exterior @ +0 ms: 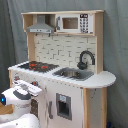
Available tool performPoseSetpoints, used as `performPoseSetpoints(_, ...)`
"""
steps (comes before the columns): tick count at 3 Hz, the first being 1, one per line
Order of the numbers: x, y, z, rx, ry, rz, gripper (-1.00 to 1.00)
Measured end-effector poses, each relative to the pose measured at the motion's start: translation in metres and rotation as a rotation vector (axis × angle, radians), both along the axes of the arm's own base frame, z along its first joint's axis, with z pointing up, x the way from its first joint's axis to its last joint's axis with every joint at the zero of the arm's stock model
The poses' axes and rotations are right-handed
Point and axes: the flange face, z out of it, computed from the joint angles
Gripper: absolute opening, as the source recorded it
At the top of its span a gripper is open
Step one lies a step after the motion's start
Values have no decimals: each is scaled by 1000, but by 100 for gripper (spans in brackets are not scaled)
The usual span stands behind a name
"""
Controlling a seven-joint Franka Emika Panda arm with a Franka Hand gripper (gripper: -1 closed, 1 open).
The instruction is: Play with the kitchen
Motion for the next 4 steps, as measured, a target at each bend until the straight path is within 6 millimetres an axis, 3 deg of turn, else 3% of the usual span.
performPoseSetpoints(3,0,-1,0,-246,-3,2,-100)
performPoseSetpoints(4,-1,-1,0,-246,-4,3,100)
